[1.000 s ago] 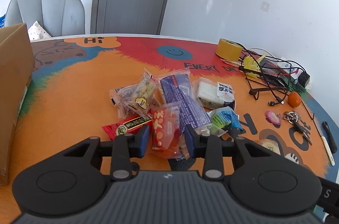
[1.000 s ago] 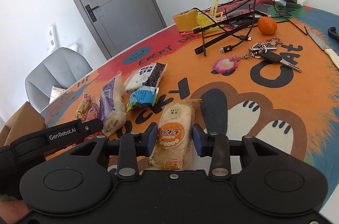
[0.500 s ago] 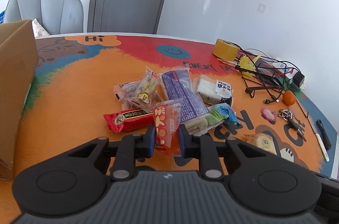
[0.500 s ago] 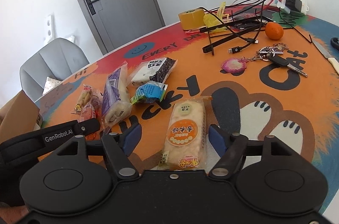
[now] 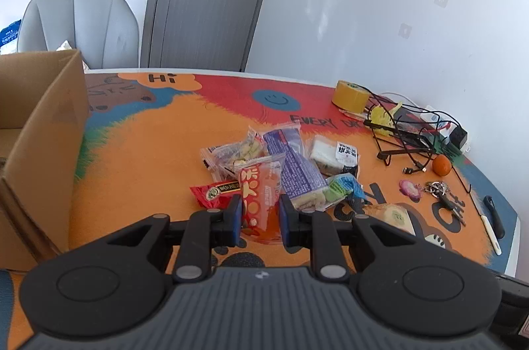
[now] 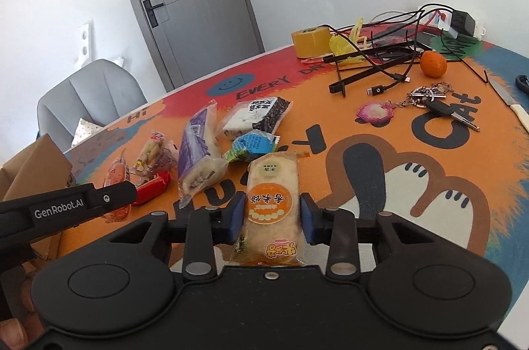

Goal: Organize snacks
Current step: 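Grasp the red-white striped snack pack with left tool while right tool holds bread pack, then carry the striped pack with left tool while right tool carries bread pack to box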

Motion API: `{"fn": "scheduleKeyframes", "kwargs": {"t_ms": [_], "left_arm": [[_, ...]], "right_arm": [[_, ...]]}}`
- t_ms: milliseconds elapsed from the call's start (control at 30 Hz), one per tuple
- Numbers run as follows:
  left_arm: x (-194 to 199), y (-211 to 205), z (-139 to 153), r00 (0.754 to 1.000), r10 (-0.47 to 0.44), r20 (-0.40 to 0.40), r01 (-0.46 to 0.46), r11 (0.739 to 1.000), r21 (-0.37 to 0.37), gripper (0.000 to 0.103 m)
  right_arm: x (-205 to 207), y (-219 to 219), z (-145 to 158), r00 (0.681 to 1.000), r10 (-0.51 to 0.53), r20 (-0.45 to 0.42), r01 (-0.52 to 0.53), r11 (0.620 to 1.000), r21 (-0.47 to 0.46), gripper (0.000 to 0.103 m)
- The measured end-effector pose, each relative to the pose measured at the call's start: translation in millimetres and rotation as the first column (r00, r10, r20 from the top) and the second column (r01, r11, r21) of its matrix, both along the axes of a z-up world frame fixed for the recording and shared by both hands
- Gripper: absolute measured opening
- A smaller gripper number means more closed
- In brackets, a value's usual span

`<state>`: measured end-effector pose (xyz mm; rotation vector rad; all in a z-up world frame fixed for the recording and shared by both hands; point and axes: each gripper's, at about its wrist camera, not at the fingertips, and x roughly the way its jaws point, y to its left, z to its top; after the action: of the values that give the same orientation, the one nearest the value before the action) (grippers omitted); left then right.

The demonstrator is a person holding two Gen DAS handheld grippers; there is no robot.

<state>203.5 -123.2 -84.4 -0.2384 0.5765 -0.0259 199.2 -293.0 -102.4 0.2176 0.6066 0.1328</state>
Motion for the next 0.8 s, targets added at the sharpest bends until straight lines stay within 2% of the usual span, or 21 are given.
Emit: {"fn": "scheduleKeyframes", "kwargs": {"t_ms": [333,800], "left_arm": [[-27,20,28,0.995,0.041,0.086,-0.042,0.999,0.020,0.022],[-59,51,60,0.982,0.096,0.162,-0.099,0.995,0.014,0.022]], "right_arm": [[-14,21,27,0.994,0.065,0.084,-0.068,0.997,0.034,0.036],[-28,54,56,0.974,0.150,0.167,-0.159,0.986,0.043,0.036]]}}
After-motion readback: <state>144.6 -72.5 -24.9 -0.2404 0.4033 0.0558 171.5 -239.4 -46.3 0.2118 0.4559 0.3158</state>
